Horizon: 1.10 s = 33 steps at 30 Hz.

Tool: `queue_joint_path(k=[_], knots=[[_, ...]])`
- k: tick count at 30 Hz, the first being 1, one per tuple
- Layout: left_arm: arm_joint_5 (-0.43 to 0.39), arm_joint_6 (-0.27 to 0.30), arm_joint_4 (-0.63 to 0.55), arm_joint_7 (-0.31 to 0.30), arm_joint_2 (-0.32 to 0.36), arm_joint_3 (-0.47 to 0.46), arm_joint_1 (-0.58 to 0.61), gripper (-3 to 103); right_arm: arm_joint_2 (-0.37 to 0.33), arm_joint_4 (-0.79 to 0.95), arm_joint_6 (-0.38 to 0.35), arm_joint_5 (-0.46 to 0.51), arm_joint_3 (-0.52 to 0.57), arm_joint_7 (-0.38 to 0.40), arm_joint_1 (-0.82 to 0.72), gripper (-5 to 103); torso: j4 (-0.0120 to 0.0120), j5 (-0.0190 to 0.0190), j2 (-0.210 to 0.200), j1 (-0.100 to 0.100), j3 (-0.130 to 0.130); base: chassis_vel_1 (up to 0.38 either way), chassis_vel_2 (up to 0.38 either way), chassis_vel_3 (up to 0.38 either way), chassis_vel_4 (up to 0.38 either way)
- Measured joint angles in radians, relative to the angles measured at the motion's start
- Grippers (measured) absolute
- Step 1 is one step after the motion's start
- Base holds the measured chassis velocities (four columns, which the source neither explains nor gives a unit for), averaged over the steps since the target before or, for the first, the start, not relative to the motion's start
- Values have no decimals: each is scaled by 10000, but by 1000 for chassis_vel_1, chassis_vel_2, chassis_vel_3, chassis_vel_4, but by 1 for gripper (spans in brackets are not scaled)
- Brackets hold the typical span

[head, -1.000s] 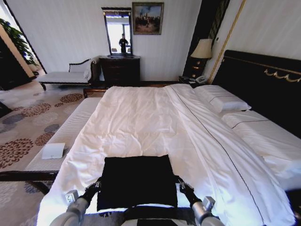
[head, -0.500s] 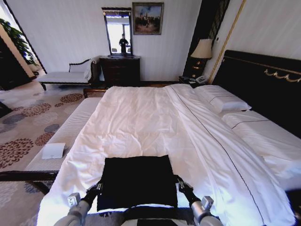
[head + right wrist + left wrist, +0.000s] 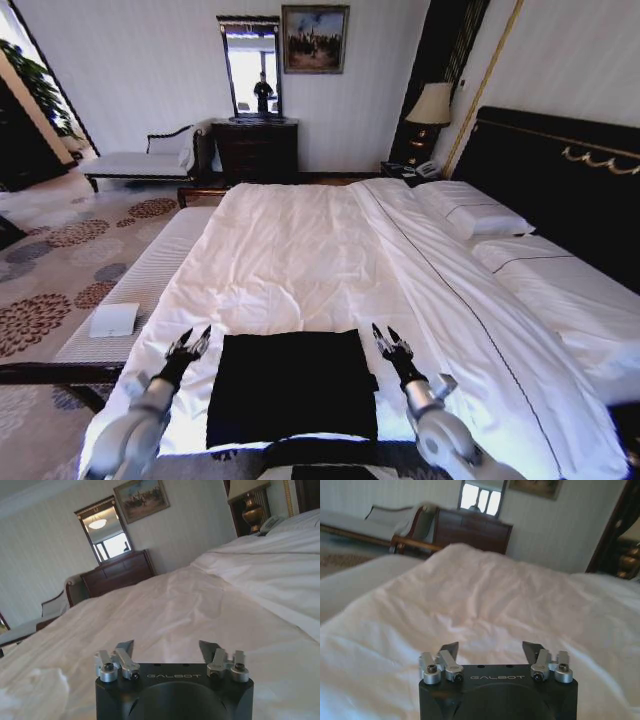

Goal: Fold the clothes on the bed.

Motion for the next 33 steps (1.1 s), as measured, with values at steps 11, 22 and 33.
queue_joint_path(k=[11,22,33], knots=[[-979,392,2198,39,-554,774,-1180,100,528,-1053,-61,-140,-521,-171,825,100,2,3,0,0,-2,0,0,0,0],[-1156,133,2695,255,-1376,996,-1381,89,690,-1371,-57,-251,-605,-172,953,100,2,5,0,-1,-2,0,0,0,0],[-1178,2,2646,289,-1457,987,-1282,45,687,-1357,-57,-271,-544,-128,878,100,1,1,2,-3,-3,0,0,0,0]])
